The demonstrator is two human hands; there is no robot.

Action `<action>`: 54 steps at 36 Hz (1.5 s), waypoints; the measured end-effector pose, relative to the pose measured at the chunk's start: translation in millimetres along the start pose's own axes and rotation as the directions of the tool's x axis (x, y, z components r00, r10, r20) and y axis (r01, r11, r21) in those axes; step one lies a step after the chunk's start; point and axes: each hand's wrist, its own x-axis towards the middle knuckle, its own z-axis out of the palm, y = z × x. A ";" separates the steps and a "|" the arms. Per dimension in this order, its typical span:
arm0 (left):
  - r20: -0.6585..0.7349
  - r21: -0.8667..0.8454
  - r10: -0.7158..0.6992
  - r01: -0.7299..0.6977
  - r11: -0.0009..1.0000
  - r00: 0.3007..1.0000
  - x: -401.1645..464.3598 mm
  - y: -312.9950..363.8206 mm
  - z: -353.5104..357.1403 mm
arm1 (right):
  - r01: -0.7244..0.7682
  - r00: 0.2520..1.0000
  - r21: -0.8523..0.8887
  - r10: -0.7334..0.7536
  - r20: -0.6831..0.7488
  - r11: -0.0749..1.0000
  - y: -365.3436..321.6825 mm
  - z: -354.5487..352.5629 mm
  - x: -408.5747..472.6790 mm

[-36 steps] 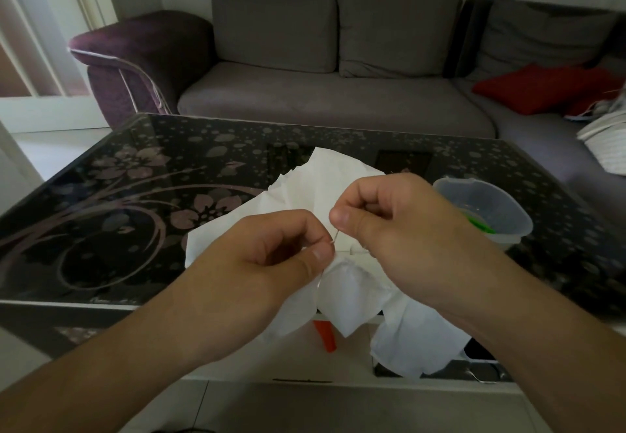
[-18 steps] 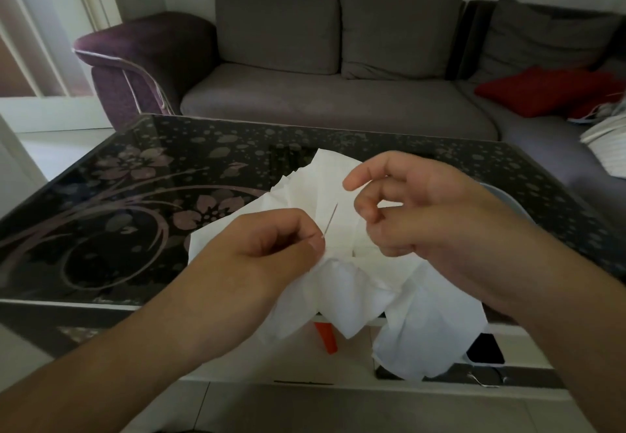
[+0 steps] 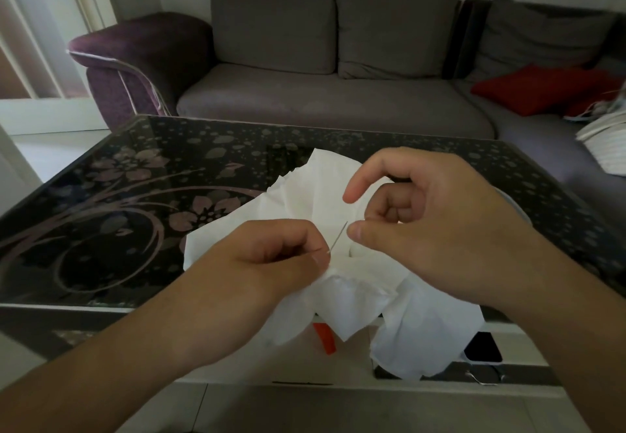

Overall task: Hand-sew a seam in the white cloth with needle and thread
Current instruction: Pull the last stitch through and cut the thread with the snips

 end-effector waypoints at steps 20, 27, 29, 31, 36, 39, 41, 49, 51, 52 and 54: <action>0.206 -0.194 0.140 -0.100 0.976 0.968 5.0 -12.3 -10.0 | -0.319 0.908 0.649 0.025 0.419 0.690 21.1 -4.3 15.0; 0.084 -0.314 0.136 -0.103 0.944 0.987 5.0 -16.4 -10.3 | -0.372 0.895 0.614 0.095 0.435 0.696 24.8 -0.7 9.9; 0.027 -0.324 0.122 -0.107 0.940 0.992 5.9 -16.4 -10.2 | -0.349 0.909 0.518 0.147 0.391 0.781 22.7 0.2 6.6; -0.039 -0.284 0.106 -0.113 0.952 0.994 7.5 -16.4 -9.6 | -0.297 0.927 0.372 0.172 0.332 0.880 18.4 1.9 3.8; -0.180 -0.093 0.084 -0.102 0.990 0.980 6.9 -12.2 -5.6 | -0.215 0.967 0.149 0.189 0.169 0.965 0.2 8.6 0.2; -0.179 -0.028 0.070 -0.076 0.997 0.981 2.7 -10.7 -5.1 | -0.211 0.974 0.155 0.195 0.111 0.965 -5.2 10.7 -0.7; -0.135 -0.018 0.068 -0.071 0.997 0.988 1.5 -9.8 -5.2 | -0.210 0.977 0.146 0.200 0.078 0.967 -4.1 11.1 -0.5; 0.018 -0.005 0.109 -0.109 0.994 0.994 1.7 -5.5 -7.9 | -0.196 0.979 0.179 0.181 0.097 0.964 4.2 9.0 2.0; 0.046 -0.041 0.111 -0.110 0.993 0.993 1.4 -6.9 -10.2 | -0.216 0.972 0.255 0.183 0.146 0.943 6.9 7.2 2.8; 0.060 -0.067 0.112 -0.108 0.992 0.992 1.2 -7.6 -11.3 | -0.239 0.965 0.316 0.190 0.179 0.918 8.1 6.3 3.2; 0.087 -0.117 0.119 -0.109 0.987 0.989 1.4 -8.5 -13.0 | -0.306 0.942 0.439 0.203 0.266 0.845 10.2 4.9 4.0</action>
